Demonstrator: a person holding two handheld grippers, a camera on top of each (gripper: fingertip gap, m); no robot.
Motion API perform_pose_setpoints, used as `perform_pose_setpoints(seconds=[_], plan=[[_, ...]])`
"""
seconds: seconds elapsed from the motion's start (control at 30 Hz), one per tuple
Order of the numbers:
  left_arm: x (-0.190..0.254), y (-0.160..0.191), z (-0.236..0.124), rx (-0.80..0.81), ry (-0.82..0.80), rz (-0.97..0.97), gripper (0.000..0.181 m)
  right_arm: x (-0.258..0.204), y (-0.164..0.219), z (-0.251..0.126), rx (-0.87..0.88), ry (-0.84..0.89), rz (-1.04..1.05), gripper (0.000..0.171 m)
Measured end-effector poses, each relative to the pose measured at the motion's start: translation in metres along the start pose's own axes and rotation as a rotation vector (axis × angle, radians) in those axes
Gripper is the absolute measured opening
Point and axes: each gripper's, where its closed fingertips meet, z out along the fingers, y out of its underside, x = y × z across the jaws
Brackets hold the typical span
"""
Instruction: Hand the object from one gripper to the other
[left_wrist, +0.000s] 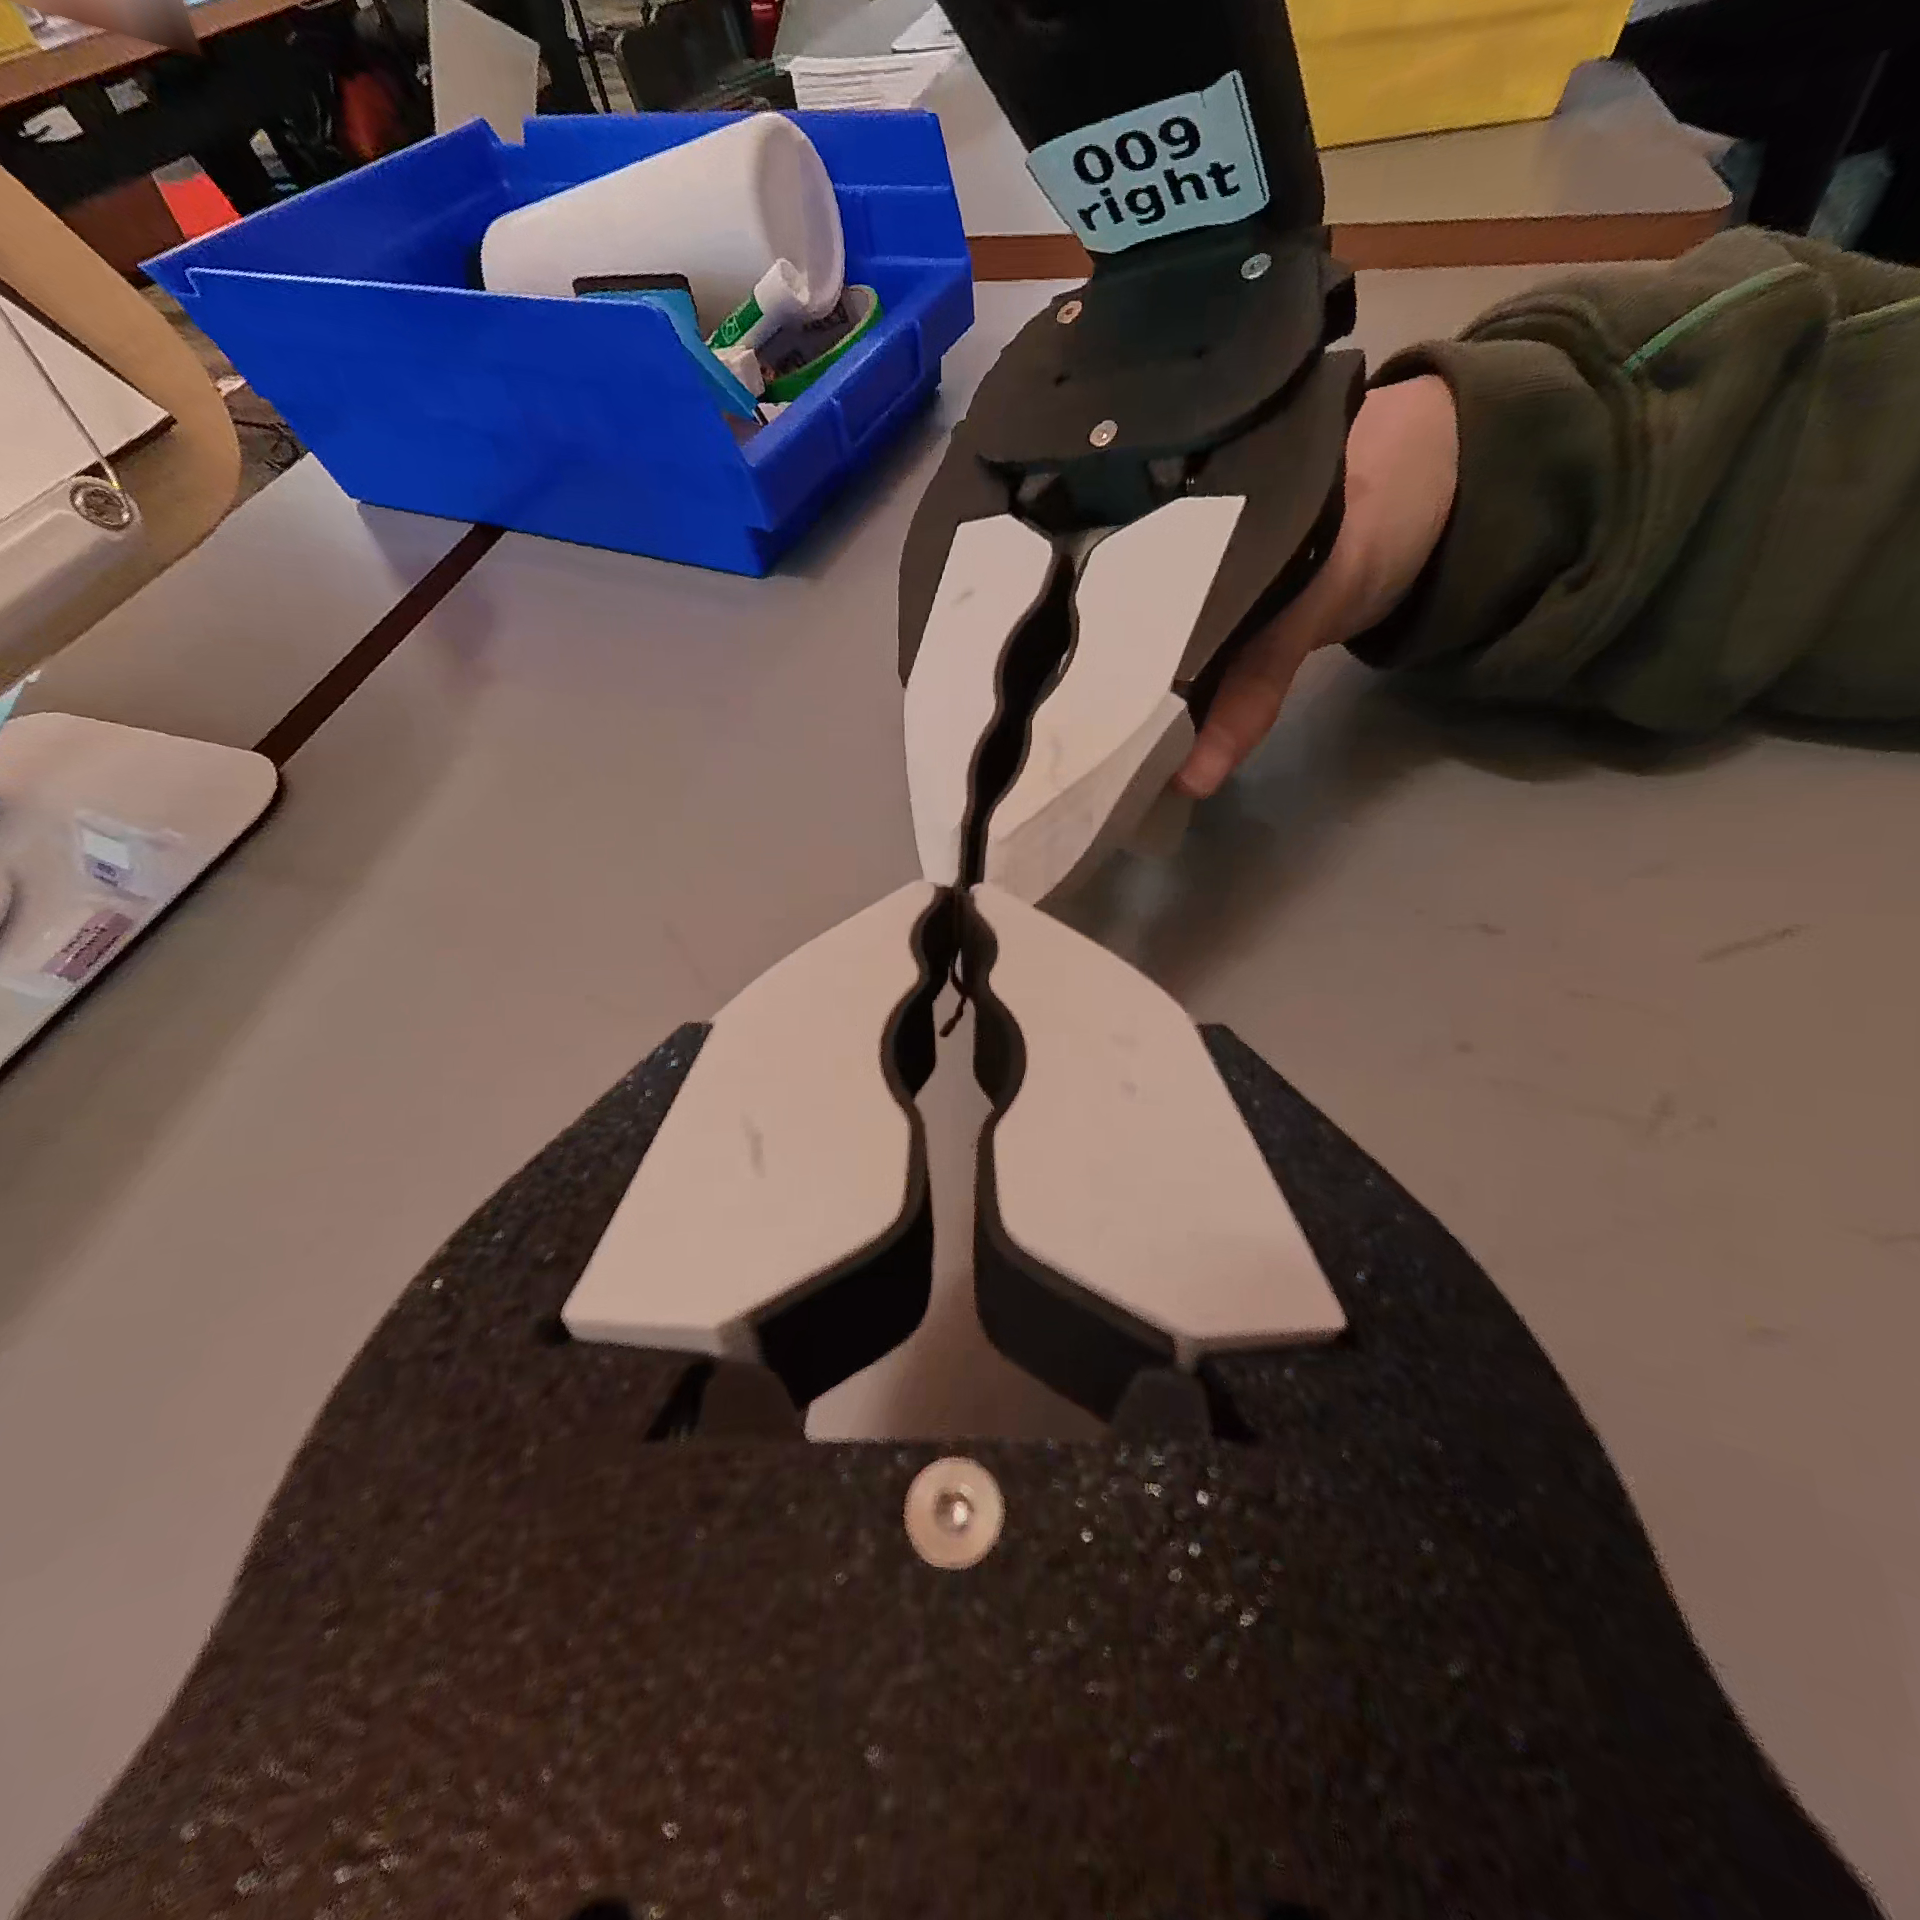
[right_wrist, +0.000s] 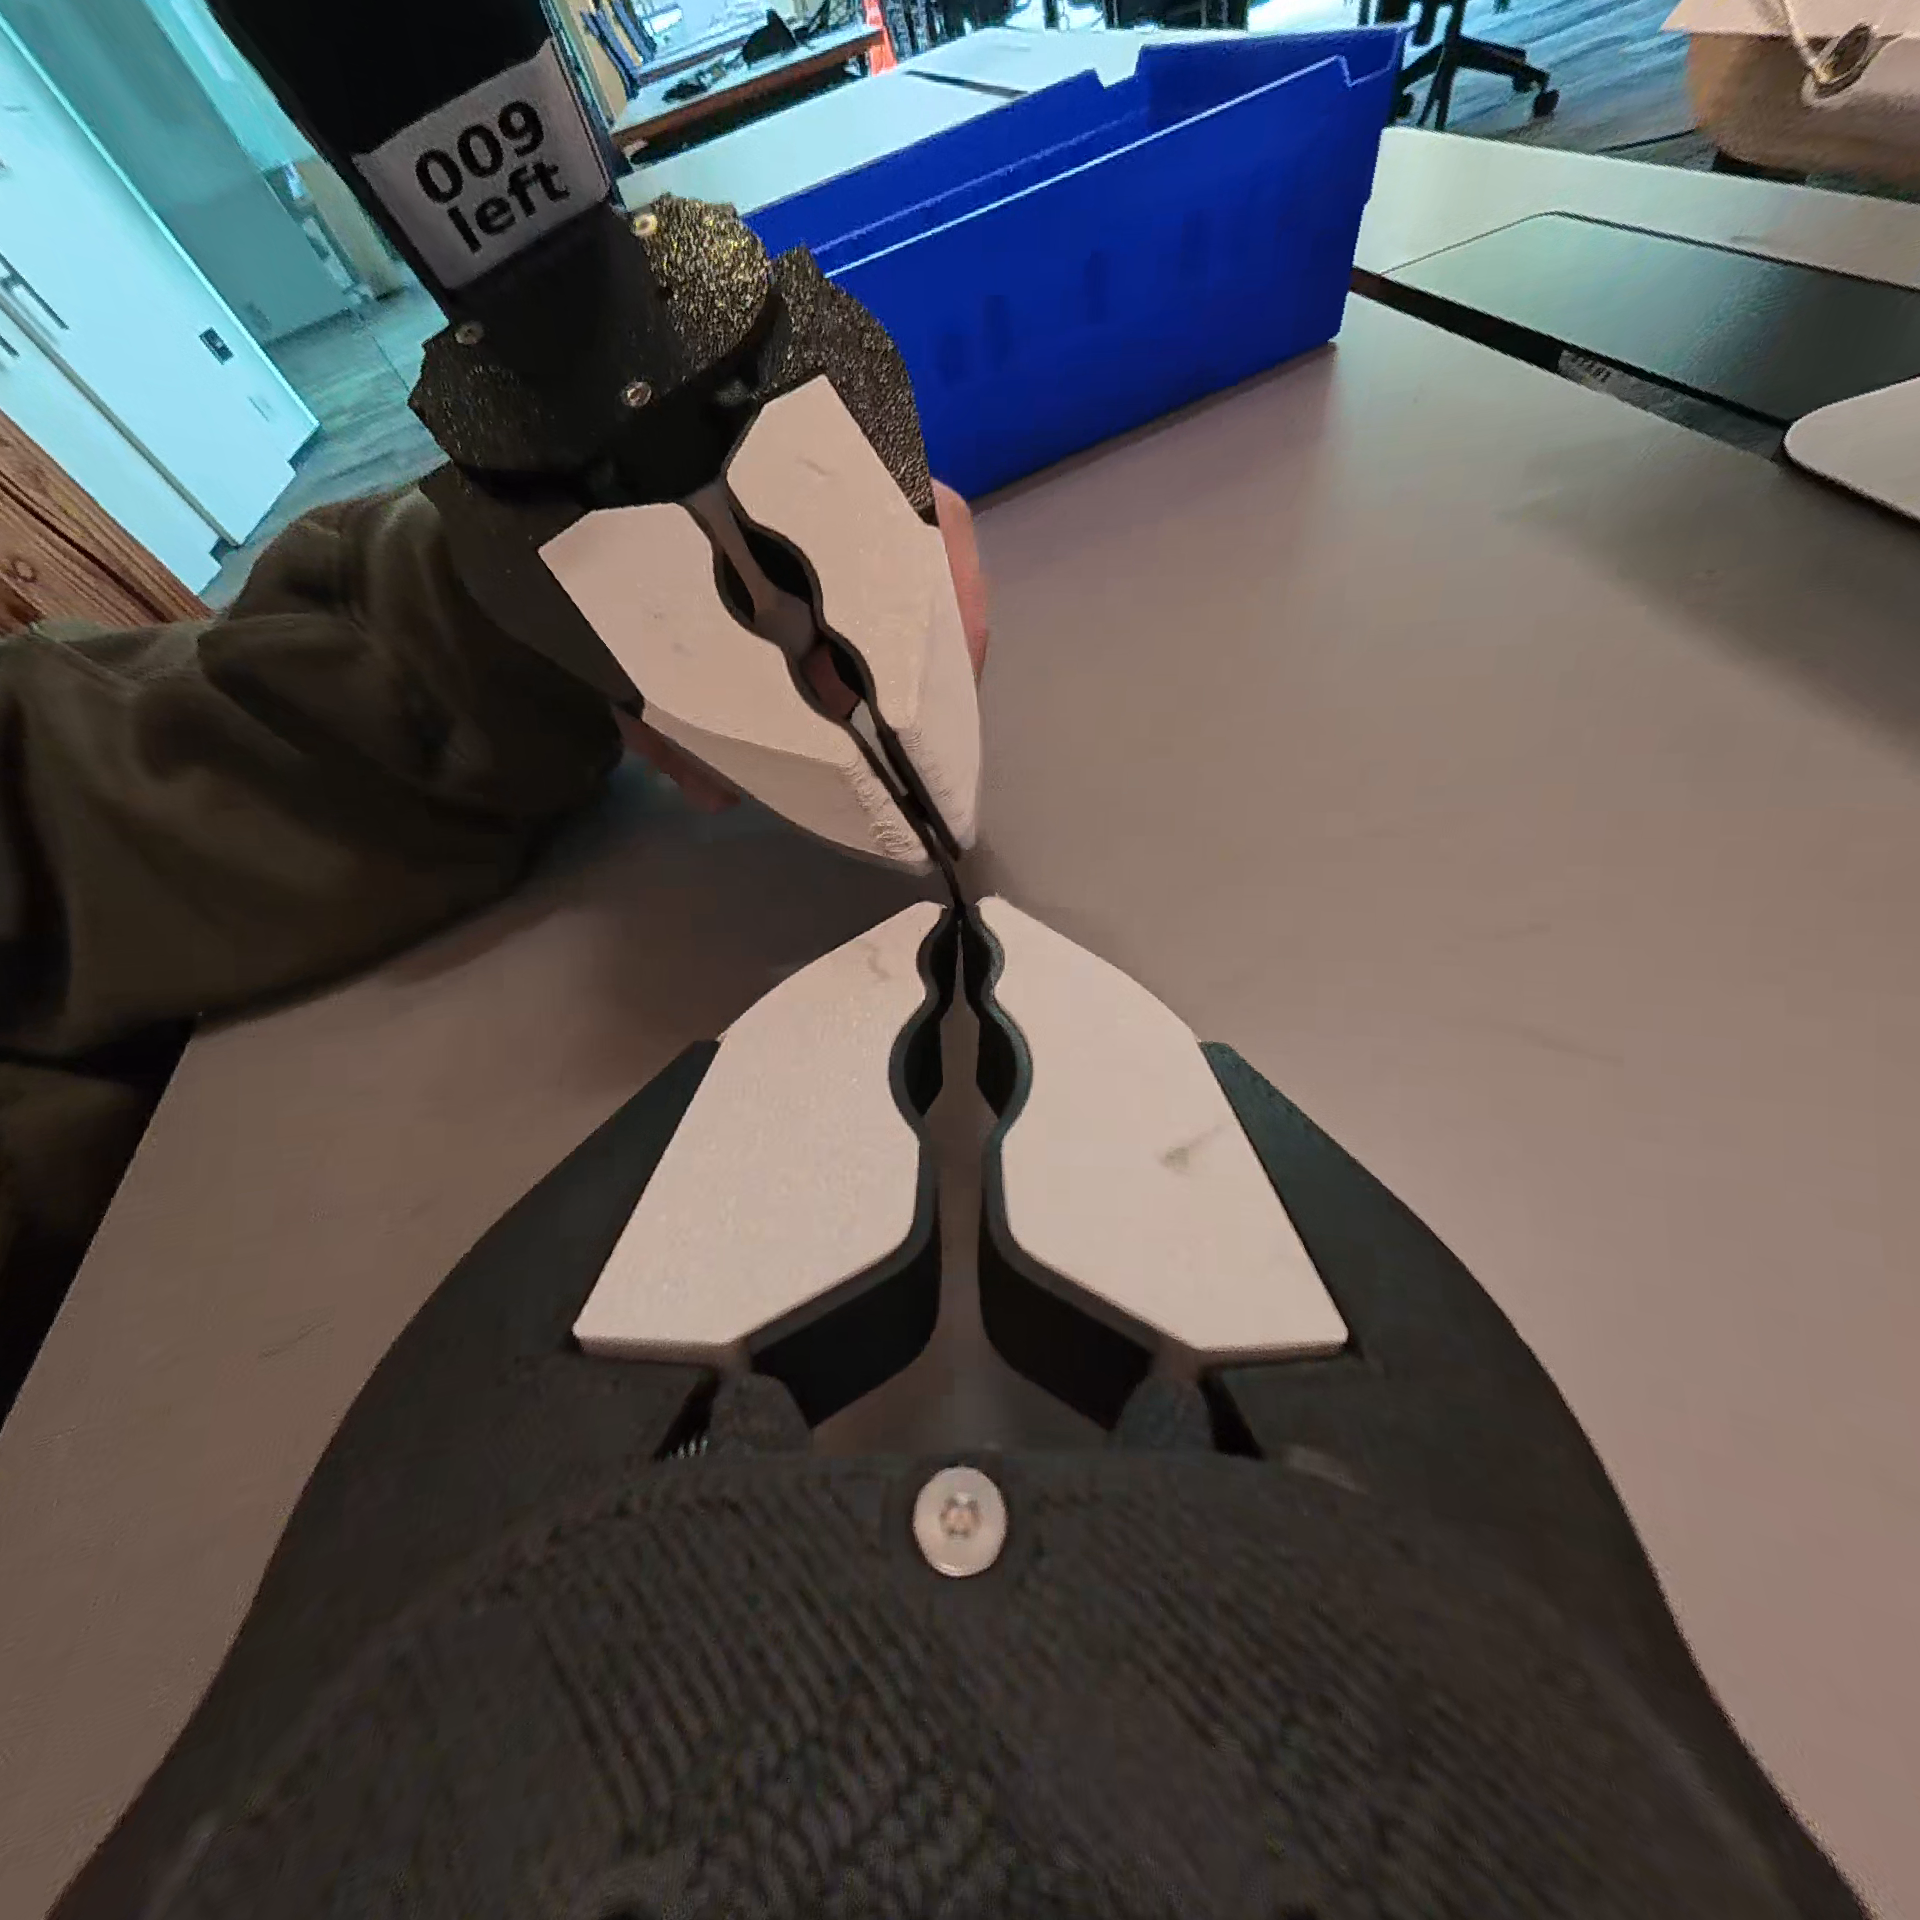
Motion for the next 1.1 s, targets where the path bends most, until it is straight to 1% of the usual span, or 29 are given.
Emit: perform_pose_setpoints(seconds=[0.13,0.17,0.23,0.3,0.33,0.4,0.47,0.53,0.63,0.73,0.87,0.93,0.97,1.1], plan=[[-0.006,-0.006,-0.002,0.054,-0.011,-0.058,0.000,0.000,-0.006,-0.001,0.054,-0.005,0.024,0.001],[-0.009,-0.010,-0.003,0.095,-0.013,-0.099,0.000,0.001,-0.008,-0.002,0.080,-0.010,0.039,0.005],[-0.018,-0.020,-0.008,0.210,-0.021,-0.215,0.000,0.005,-0.012,-0.003,0.118,-0.001,0.077,0.016],[-0.030,-0.028,-0.014,0.323,-0.033,-0.358,0.000,0.007,-0.019,-0.004,0.167,0.018,0.060,0.028],[-0.036,-0.029,-0.016,0.370,-0.039,-0.438,0.000,0.009,-0.024,-0.005,0.203,0.049,0.015,0.035],[-0.047,-0.029,-0.019,0.443,-0.034,-0.603,0.000,0.016,-0.035,-0.010,0.273,0.175,-0.161,0.039],[-0.051,-0.027,-0.020,0.482,0.000,-0.744,0.001,0.023,-0.044,-0.019,0.325,0.368,-0.420,0.042],[-0.051,-0.029,-0.021,0.515,0.057,-0.857,0.000,0.018,-0.054,-0.028,0.360,0.514,-0.693,0.046],[-0.046,-0.034,-0.021,0.540,0.148,-0.961,0.000,0.012,-0.049,-0.022,0.254,0.608,-0.991,0.041],[-0.040,-0.032,-0.018,0.503,0.193,-0.995,0.000,0.010,-0.039,-0.011,0.140,0.652,-1.186,0.037],[-0.034,-0.028,-0.013,0.458,0.230,-1.016,0.000,0.008,-0.037,-0.007,0.096,0.680,-1.274,0.025],[-0.032,-0.026,-0.011,0.440,0.235,-1.019,0.000,0.007,-0.038,-0.008,0.096,0.687,-1.287,0.011],[-0.033,-0.025,-0.010,0.439,0.231,-1.023,0.000,0.007,-0.039,-0.009,0.099,0.691,-1.287,0.007],[-0.032,-0.022,-0.008,0.421,0.231,-1.027,0.000,0.006,-0.042,-0.012,0.104,0.704,-1.293,0.001]])
